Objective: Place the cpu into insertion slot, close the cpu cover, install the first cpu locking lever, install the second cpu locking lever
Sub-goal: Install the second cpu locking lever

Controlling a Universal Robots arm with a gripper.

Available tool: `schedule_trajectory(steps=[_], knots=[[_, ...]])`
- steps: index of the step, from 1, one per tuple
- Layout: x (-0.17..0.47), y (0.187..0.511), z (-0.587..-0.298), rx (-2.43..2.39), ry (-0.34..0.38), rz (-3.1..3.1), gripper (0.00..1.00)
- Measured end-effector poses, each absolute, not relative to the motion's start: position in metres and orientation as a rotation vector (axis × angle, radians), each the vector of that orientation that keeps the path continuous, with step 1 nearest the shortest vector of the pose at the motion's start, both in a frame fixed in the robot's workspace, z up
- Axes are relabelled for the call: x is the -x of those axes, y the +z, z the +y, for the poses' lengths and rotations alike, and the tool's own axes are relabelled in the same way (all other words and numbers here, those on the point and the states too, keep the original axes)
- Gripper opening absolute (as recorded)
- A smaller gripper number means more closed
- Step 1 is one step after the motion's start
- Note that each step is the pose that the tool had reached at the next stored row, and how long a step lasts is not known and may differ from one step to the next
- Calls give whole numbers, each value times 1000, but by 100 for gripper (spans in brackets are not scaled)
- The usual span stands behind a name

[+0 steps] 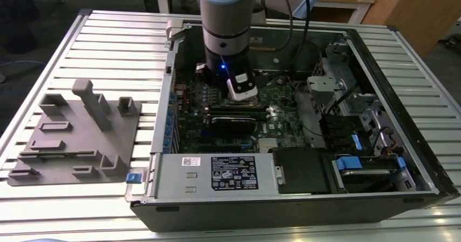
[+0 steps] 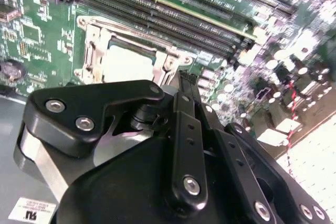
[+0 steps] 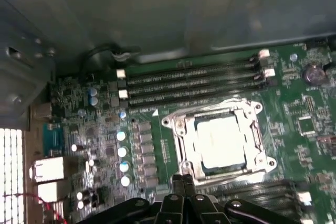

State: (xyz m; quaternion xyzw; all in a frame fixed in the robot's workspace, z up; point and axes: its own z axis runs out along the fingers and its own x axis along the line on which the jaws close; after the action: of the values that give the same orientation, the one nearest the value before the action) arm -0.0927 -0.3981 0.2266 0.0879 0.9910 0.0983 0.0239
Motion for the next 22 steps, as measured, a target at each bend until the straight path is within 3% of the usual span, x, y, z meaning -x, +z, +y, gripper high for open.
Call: schedule_trajectory(steps=[3, 22], knots=[[93, 227, -398, -270, 234, 3069, 11], [85, 227, -391, -271, 231, 3069, 11]])
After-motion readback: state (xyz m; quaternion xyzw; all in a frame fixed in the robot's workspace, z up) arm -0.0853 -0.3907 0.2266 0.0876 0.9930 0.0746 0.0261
